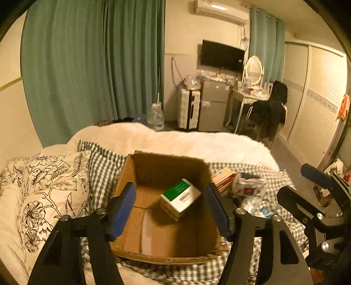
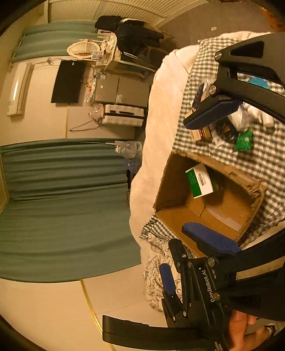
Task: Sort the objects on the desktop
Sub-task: 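Withdraw both tools from the cardboard box back toward the item pile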
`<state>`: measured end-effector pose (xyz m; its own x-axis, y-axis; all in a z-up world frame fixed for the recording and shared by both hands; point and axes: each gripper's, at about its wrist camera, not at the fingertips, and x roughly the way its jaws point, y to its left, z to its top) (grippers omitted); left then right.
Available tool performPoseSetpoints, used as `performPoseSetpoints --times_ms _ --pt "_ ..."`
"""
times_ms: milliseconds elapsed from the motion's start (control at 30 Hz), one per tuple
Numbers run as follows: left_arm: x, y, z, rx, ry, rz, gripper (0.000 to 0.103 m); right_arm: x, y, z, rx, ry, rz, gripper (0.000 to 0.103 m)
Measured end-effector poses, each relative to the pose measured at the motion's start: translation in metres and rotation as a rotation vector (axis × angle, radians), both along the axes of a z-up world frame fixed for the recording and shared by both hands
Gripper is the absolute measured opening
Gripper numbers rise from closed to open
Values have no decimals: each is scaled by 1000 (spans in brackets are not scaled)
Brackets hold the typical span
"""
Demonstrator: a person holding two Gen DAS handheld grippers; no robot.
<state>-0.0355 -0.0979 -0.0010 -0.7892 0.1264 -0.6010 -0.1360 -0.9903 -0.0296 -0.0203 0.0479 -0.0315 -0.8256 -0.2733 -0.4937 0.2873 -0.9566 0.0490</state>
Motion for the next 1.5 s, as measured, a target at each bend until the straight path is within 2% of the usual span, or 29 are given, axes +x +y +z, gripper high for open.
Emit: performPoseSetpoints --times_ms 167,267,467,700,900,1100,1267,1400,1467,1500 --pt "17 23 17 10 47 -15 82 20 29 11 -9 24 -29 87" --pt "23 33 24 19 73 -14 92 29 46 15 -16 38 -49 87" --pt "34 51 29 32 116 -18 103 43 88 17 -46 59 -94 95" --pt "37 80 21 21 120 -39 103 52 136 12 -63 60 -158 100" --pt "33 114 1 -9 112 -59 103 53 170 4 -51 54 -187 102" --pt "23 145 -27 -29 57 -93 103 48 197 -12 -2 33 -199 102" --pt "20 171 -50 -63 25 -145 103 41 226 -37 -5 -12 -197 102" --pt "14 184 -74 -43 -32 -177 103 33 243 -58 -18 -58 -194 102" --pt "10 192 -90 -50 -60 -182 102 29 247 -71 -1 -72 -186 102" --pt "7 197 -100 -67 -77 -189 98 26 248 -76 0 -79 -181 102"
